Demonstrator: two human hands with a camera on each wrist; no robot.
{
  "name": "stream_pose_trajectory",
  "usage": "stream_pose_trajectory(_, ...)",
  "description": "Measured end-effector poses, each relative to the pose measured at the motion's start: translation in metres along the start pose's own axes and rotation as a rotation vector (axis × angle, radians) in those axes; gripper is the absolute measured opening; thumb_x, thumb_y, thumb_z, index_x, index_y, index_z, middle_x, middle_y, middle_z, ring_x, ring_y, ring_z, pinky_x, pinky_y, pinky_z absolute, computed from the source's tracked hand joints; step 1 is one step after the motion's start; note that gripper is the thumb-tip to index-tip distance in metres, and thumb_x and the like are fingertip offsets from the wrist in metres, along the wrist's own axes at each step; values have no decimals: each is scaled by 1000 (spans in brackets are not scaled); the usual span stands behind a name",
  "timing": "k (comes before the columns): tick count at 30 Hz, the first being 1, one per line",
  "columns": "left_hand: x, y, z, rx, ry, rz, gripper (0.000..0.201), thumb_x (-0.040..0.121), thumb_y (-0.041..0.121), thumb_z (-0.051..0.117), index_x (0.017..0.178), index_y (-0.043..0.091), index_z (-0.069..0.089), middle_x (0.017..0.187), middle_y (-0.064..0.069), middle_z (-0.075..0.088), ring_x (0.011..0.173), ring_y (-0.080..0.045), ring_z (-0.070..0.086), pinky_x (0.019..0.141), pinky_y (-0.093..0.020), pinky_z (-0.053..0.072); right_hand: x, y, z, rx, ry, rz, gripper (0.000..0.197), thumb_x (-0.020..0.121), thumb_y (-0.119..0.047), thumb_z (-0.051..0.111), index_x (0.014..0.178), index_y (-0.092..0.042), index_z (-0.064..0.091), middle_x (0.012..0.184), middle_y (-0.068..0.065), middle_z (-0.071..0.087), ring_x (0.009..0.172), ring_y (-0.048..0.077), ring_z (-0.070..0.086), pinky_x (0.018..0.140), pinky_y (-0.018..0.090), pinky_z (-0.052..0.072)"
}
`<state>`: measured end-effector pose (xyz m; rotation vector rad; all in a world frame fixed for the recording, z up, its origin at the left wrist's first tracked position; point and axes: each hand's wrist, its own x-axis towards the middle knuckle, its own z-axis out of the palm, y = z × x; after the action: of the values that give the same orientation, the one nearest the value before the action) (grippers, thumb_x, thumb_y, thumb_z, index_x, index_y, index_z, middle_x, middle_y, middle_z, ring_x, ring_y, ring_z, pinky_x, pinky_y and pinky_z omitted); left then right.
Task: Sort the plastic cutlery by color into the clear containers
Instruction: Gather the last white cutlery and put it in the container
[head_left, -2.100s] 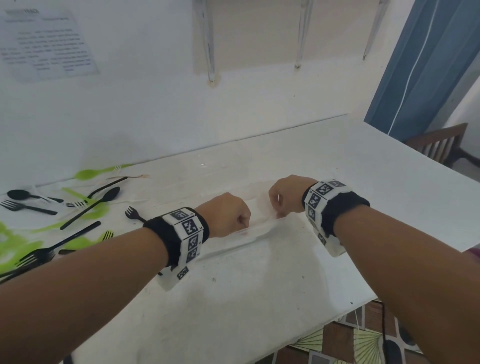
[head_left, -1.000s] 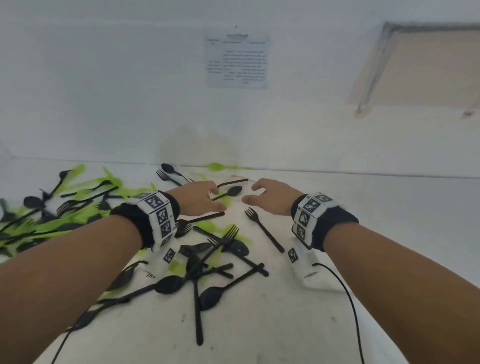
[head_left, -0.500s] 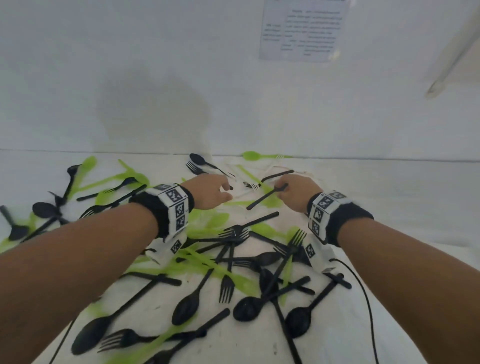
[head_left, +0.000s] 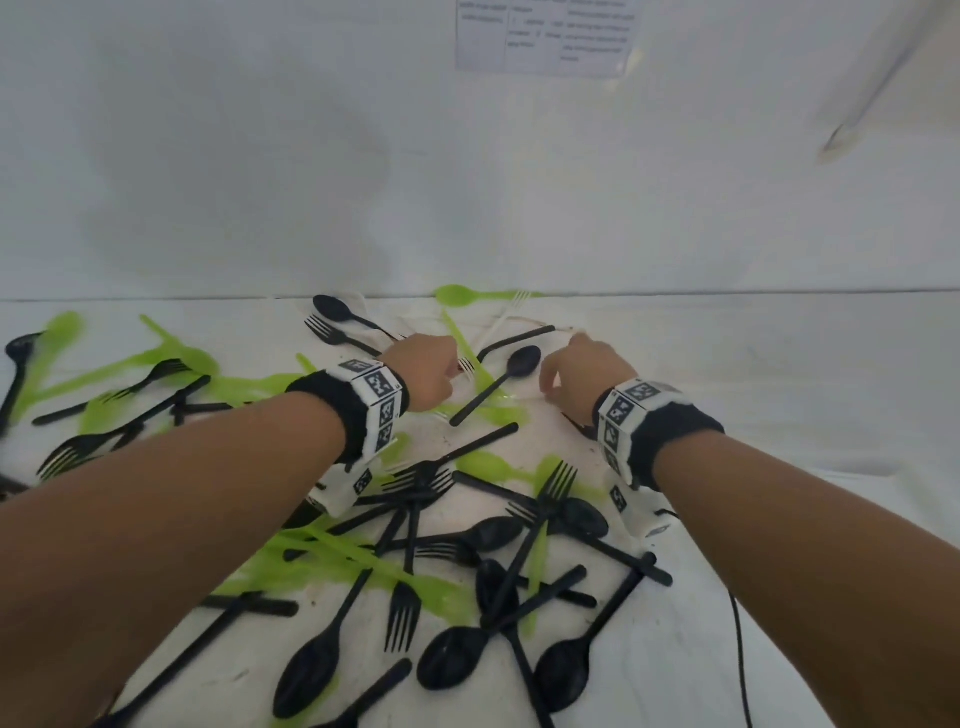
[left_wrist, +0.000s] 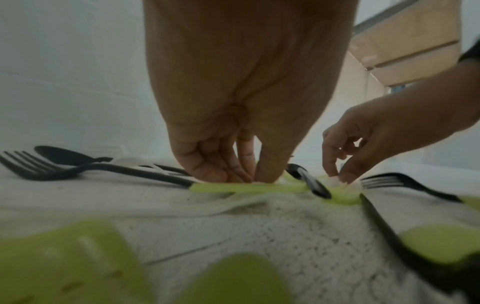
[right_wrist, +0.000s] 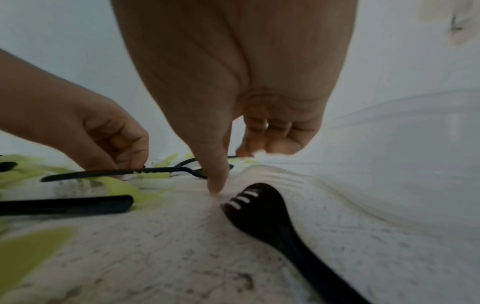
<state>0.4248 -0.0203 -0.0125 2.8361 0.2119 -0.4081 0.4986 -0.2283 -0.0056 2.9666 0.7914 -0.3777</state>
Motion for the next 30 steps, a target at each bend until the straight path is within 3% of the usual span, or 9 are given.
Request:
stream_pose_trajectory(3,-11,-4,-7,-64,-48,-4,37,93,27,68,125,15,52,112,-1,61,105,-23,58,85,-34,46,3,0,-3,23,67,-48,22,101,-24,48,109,-38,64,112,2,60,98,27,61,82,37,53)
stream_pose_trajectory(6,-23,-7,-22,44,-101,11,14,98,31,57,99,17,56,97,-4,57,90,-22,54,83,-39,45,-1,-2,-10,14,121,-75,14,101,-22,40,106,-29,50,99,5,63,80,27,56,70,35,45)
stream_pose_trajectory(11,-47,-17,-41,57,-147,-61,21,104,22,41,91,9,51,89,-8,52,77,-22,45,66,-33,36,-4,-5,-17,204,108,-13,20,101,-39,38,107,-22,45,92,3,60,84,29,59,79,40,51)
stream_pose_trajectory(13,-58,-24,-44,36,-205,-77,30,107,31,41,92,8,55,92,-6,57,83,-23,50,74,-34,40,-1,-6,-14,335,175,-16,11,101,-26,43,109,-20,43,91,6,62,81,29,60,74,39,50)
stream_pose_trajectory(16,-77,-39,-50,49,-255,-82,49,104,56,42,83,15,57,79,3,57,72,-16,51,68,-29,39,7,-10,-11,549,243,-15,32,97,-8,43,126,-18,34,85,11,63,77,33,61,70,40,50)
stream_pose_trajectory(21,-98,-73,-50,-50,-116,-23,26,109,37,41,99,25,62,80,10,68,74,-10,60,76,-31,46,30,-28,-15,462,114,-20,38,102,-31,49,139,-19,49,127,8,63,109,29,62,84,33,46)
stream_pose_trajectory(25,-100,-81,-35,55,-27,77,17,106,16,38,110,29,49,95,21,57,90,-15,58,81,-33,44,46,-46,-11,383,80,-88,38,103,-27,47,140,-28,51,135,7,61,109,29,62,84,32,47)
stream_pose_trajectory(27,-97,-78,-24,110,28,128,13,103,18,39,102,30,44,95,13,48,87,-22,56,80,-38,45,55,-53,-8,319,22,-104,44,104,-23,44,147,-30,47,142,5,56,115,28,61,85,30,46)
stream_pose_trajectory(30,-88,-67,-12,216,93,182,20,100,30,47,118,27,54,116,6,46,82,-25,58,76,-39,48,66,-62,-4,140,-49,-153,34,102,-15,44,131,-24,59,133,2,62,102,25,61,76,31,44)
